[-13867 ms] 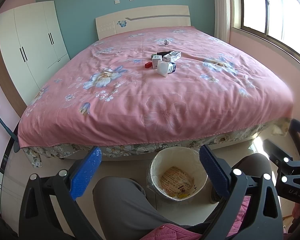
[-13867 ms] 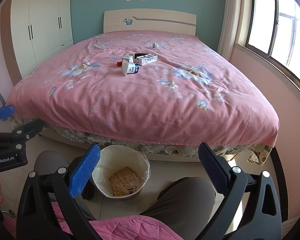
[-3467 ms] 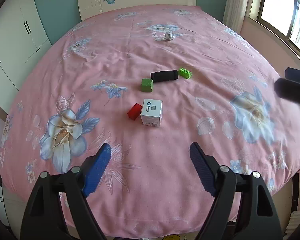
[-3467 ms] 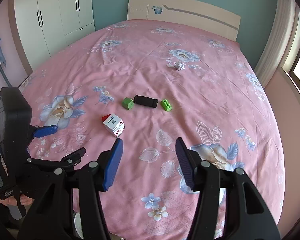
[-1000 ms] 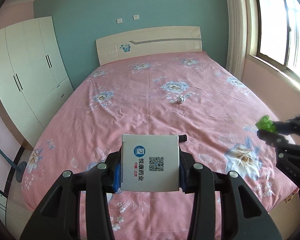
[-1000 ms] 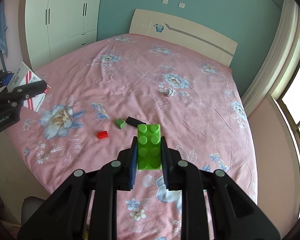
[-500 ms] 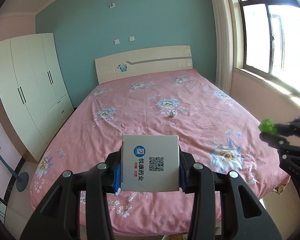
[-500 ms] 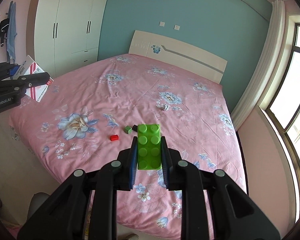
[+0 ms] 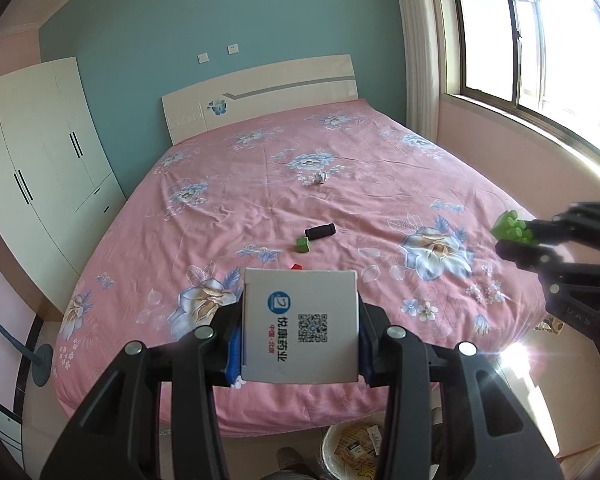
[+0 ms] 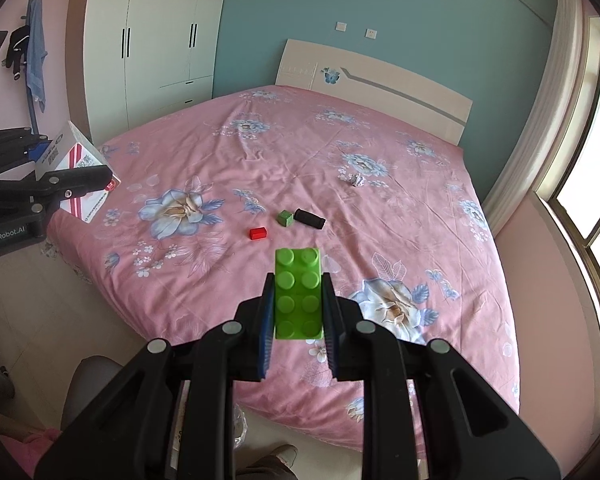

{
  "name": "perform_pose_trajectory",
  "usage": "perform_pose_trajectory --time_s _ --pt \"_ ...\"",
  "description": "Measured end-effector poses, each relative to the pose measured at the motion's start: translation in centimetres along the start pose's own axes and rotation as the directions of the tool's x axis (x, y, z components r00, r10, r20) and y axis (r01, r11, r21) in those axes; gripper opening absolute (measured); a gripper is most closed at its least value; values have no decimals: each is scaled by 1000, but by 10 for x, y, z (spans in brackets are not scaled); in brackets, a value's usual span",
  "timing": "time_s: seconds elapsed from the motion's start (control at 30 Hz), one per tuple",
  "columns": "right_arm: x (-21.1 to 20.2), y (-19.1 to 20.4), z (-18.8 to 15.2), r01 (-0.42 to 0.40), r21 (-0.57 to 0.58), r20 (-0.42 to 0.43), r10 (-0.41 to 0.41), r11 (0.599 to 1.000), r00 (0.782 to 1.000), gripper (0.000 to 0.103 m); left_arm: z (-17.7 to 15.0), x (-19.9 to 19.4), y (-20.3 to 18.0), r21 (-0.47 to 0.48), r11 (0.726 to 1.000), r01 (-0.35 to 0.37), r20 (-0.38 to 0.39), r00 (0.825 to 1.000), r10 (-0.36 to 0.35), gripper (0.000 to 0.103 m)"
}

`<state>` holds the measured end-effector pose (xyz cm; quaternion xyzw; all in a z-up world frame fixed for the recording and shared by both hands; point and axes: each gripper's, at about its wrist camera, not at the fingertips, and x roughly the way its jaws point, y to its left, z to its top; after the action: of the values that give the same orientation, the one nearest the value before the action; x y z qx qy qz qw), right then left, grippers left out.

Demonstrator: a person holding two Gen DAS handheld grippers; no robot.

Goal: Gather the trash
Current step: 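Carry the medicine box and green Lego brick in both tools over the bin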

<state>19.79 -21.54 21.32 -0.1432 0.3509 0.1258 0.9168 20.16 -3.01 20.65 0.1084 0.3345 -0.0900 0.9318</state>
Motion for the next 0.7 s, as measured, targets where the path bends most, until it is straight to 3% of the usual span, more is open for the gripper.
perform_pose_trajectory --time_s 0.33,0.7 --pt "72 37 -63 -71 -6 -158 69 997 985 23 -65 60 -14 29 999 19 -168 986 -14 45" --pt "151 82 -126 -158 -17 -319 144 987 937 23 -142 132 -39 49 997 65 -358 933 -43 45"
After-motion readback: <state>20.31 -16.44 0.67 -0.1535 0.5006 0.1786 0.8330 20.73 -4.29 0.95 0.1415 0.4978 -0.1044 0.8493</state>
